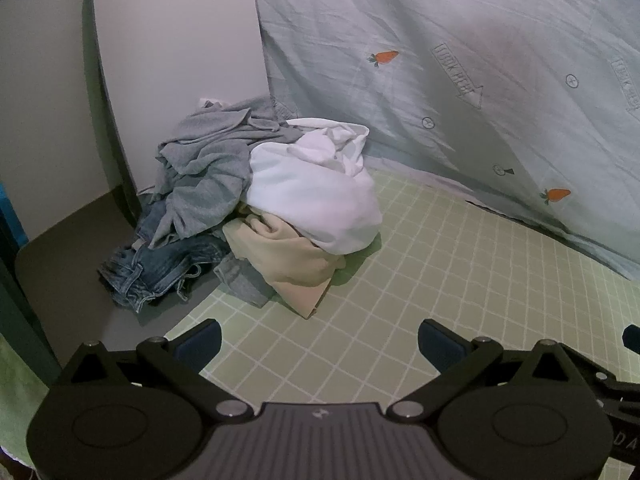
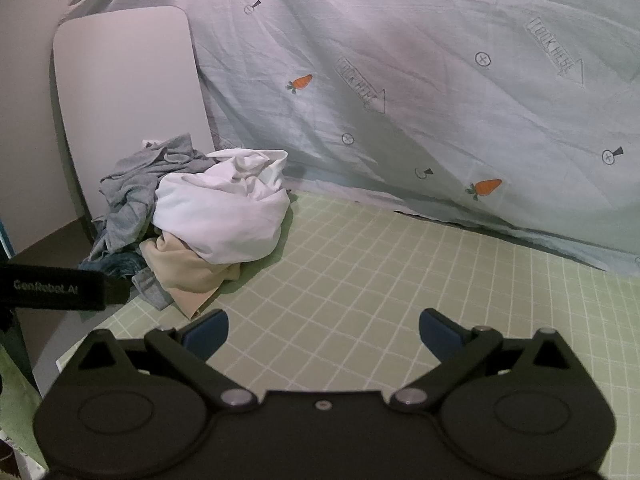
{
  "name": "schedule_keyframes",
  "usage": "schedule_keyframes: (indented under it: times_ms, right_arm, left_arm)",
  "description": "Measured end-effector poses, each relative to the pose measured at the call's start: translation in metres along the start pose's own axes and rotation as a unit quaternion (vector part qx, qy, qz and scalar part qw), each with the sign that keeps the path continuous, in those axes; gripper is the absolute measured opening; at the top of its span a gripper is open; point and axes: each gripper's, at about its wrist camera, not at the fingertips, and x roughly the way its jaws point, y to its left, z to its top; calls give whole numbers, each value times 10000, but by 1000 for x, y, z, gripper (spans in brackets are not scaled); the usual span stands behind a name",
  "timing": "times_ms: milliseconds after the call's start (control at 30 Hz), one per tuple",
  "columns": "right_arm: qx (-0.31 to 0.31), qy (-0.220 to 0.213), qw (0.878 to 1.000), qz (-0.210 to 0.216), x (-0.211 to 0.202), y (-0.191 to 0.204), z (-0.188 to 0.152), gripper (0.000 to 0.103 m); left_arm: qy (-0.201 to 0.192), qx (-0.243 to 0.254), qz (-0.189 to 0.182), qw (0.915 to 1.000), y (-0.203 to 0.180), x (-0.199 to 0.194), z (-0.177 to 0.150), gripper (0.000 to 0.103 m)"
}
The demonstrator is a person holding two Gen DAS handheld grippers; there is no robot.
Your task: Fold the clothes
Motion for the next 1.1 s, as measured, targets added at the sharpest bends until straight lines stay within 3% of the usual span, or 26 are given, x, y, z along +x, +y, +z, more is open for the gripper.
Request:
schedule_keyframes:
  times_ms: [333,567,733,900,1100]
  right_arm:
    - [44,19,10000,-63,12,-2,3,103]
    - [95,-11,10000,-28,52,-4,23,103]
    - [122,137,9990,418,109,12,58,103]
    - [-507,130,9952,827,176,59,103,103]
    - [-1150,73,9790,1679,260,121,168,103]
  left_arm:
    - [98,3,33,9999,3,10,6,103]
    - [204,-263,346,9988,34,50,30,103]
    - [251,-443,563,9971,72,91,60,103]
    - [308,-864,664,9936,116,144,99,103]
    - [78,-1590,673,9849,165,201,147,102]
